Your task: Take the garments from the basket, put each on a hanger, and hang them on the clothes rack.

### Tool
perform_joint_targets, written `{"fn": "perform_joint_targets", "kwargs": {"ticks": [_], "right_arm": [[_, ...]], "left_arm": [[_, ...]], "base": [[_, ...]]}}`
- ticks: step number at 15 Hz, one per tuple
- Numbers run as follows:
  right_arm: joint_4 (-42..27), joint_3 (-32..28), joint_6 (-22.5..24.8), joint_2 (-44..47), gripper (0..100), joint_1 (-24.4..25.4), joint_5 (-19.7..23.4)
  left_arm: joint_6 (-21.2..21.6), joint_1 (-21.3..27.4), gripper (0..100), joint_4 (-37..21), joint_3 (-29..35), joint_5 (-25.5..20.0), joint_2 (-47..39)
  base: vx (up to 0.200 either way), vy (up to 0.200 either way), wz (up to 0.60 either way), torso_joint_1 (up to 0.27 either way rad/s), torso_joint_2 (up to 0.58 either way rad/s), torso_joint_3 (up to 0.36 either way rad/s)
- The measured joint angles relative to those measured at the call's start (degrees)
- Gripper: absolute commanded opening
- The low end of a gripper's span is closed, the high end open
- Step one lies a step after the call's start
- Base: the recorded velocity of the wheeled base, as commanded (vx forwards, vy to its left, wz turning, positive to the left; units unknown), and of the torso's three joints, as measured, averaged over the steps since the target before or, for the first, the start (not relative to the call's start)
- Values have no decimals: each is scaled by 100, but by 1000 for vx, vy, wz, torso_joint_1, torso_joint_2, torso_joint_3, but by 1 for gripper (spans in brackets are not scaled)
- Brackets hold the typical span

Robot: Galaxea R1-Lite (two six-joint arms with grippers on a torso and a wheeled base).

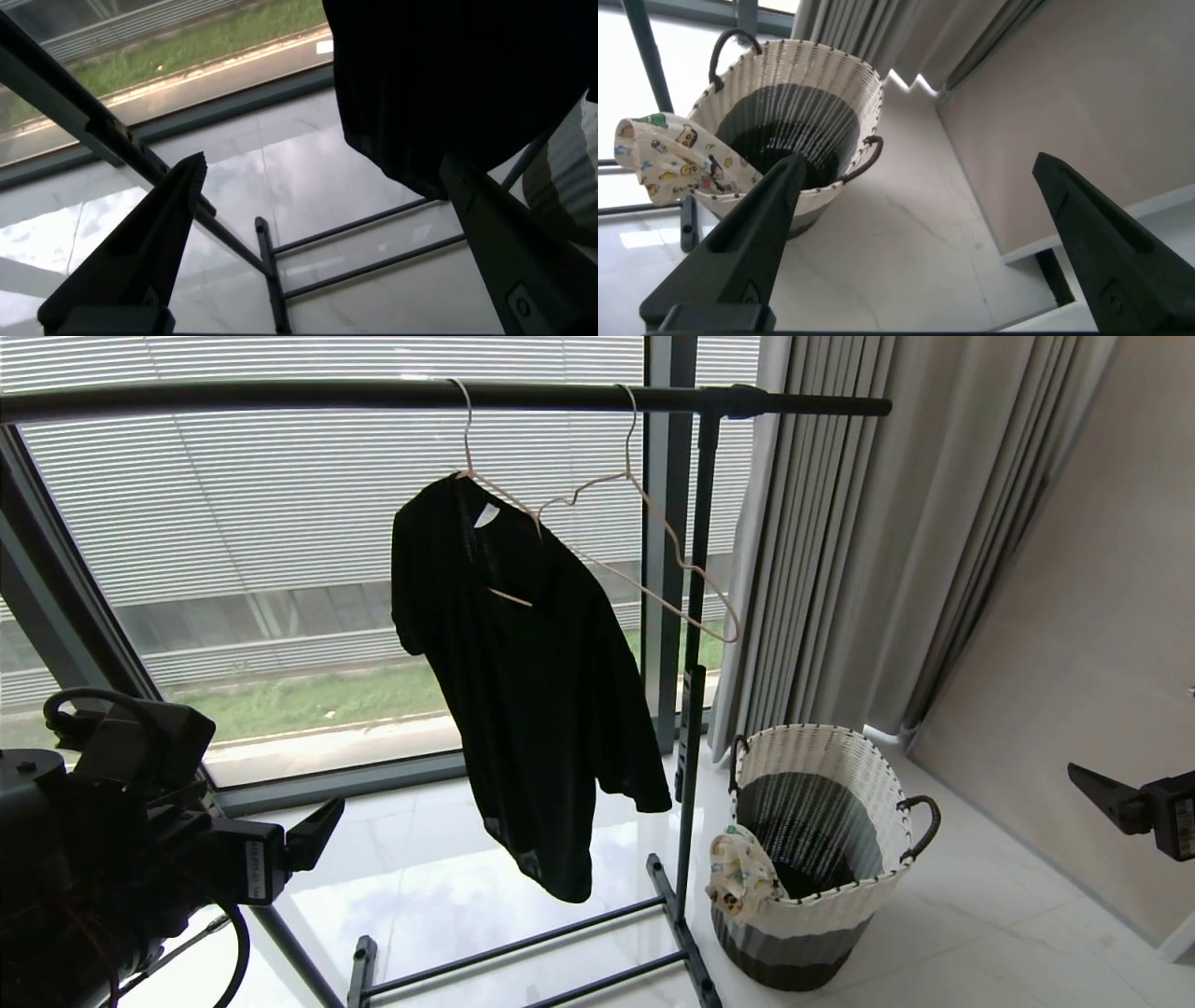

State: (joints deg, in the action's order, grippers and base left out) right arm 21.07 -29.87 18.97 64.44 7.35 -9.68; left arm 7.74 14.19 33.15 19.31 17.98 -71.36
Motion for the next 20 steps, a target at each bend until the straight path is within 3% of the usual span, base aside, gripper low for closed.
{"fn": "perform_joint_targets", "kwargs": {"ticks": [10, 15, 20], "right_arm": [[-2, 10, 84, -20, 100, 0, -4], [0, 176, 640, -151, 100, 0, -17], [4, 250, 645, -238, 100, 9, -11]], "left_arm": [[0, -162, 100, 2, -7, 0, 41], [0, -171, 100, 2, -13, 0, 39], [-2, -171, 100, 0, -16, 0, 33]], "base": [[0, 0, 0, -138, 413, 271], [0, 0, 0, -8, 30, 19], [0, 0, 600, 1, 2, 4]]}}
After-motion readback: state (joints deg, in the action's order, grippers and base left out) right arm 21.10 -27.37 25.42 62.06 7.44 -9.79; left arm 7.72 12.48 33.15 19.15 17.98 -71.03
